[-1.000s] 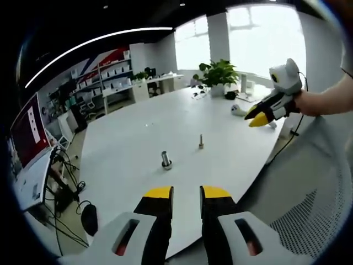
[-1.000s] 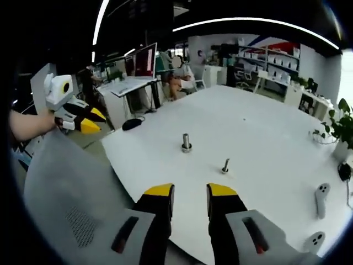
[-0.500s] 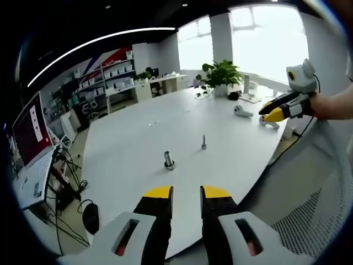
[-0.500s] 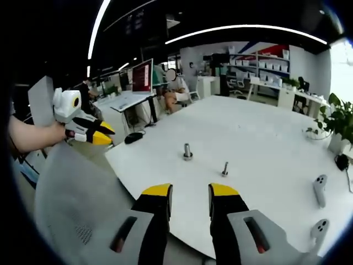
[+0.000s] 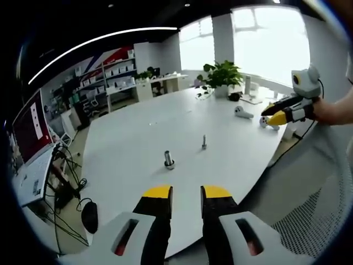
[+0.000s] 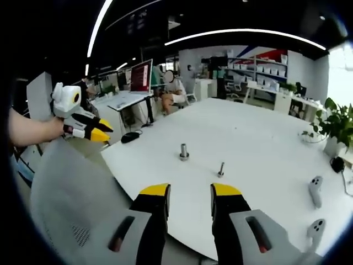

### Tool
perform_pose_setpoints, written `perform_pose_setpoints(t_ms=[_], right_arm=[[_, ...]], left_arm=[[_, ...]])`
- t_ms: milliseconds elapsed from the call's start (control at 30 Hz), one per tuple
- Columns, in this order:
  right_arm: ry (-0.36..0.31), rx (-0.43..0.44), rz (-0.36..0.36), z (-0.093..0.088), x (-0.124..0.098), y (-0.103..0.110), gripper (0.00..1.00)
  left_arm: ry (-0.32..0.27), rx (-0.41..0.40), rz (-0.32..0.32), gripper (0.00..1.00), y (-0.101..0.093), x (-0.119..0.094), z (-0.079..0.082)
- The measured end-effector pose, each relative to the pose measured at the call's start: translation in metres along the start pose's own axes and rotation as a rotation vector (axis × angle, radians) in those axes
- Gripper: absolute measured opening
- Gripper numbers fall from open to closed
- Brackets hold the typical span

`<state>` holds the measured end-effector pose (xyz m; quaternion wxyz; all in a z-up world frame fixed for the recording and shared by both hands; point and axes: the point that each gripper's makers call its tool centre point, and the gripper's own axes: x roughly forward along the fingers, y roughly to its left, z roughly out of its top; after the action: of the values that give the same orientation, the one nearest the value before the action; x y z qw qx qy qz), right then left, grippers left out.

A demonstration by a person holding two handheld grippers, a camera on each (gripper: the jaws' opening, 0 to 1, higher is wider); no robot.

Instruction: Place the washer onto the threaded stud by aligning its center hole with the stud, sliding it down to the base, and recovering from edge contact or off-axis alignment until the washer reaches the visible bottom stop.

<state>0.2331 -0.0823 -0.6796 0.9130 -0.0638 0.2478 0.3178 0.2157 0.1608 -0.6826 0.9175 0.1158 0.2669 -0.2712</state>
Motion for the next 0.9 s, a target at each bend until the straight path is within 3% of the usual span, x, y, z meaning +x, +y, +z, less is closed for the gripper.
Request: perform_pose_setpoints(t_ms=[300, 633, 900], right_arm=[[-0.003, 0.013, -0.029, -0.001, -0.002, -0.007, 0.33], [-0.016, 0.019, -0.054, 0.000, -0.004, -0.012, 0.31], [0.018, 0.040, -0.054, -0.006, -0.001, -0.013, 0.31]], left_arm=[[-0.017, -0.015, 0.014, 0.18, 0.003, -0.002, 0.002], [-0.032, -0.041, -0.017, 0.18, 0.000, -0.002, 0.004], [-0.059, -0.034, -0.057, 0.18, -0.008, -0.003, 0.009]])
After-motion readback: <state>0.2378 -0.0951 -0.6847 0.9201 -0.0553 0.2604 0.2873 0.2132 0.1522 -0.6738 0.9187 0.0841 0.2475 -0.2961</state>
